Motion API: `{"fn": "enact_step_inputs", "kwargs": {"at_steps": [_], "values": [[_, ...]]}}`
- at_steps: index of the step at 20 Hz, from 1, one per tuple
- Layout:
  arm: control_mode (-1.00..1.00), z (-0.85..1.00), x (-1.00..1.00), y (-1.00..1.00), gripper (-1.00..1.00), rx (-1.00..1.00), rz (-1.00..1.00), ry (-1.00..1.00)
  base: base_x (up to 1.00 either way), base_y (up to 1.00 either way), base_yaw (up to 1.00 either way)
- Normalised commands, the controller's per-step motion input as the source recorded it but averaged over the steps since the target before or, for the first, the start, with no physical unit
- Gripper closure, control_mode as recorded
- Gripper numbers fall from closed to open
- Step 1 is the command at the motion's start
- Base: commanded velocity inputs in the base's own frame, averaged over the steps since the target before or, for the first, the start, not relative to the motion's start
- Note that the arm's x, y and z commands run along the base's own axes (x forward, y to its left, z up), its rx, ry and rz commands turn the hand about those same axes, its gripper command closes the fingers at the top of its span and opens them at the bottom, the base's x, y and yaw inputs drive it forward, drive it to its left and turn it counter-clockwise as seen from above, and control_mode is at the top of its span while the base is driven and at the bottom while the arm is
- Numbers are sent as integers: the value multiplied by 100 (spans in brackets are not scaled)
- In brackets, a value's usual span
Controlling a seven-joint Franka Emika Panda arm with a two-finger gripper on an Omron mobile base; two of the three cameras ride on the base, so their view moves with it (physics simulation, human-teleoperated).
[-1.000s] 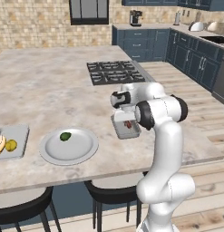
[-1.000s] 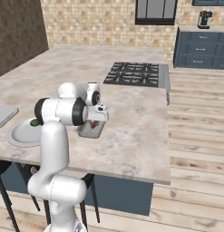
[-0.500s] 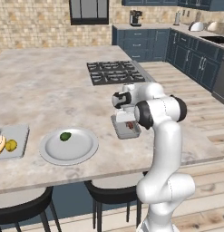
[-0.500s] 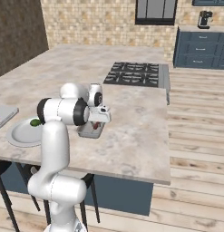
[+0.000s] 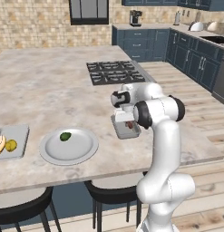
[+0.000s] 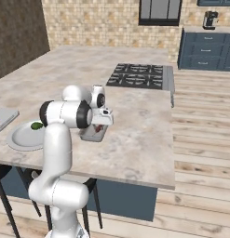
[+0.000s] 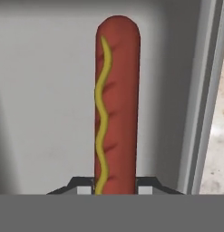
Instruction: Place one cooked food and one vegetable from the large plate to each tupperware container.
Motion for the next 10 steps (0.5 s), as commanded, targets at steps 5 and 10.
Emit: {"fn": "enact_step_inputs", "kwargs": {"at_steps": [5,10], "values": [[-100,0,0,4,-100,0,0,6,0,0,0],[-100,0,0,0,-100,0,0,0,0,0,0]]}}
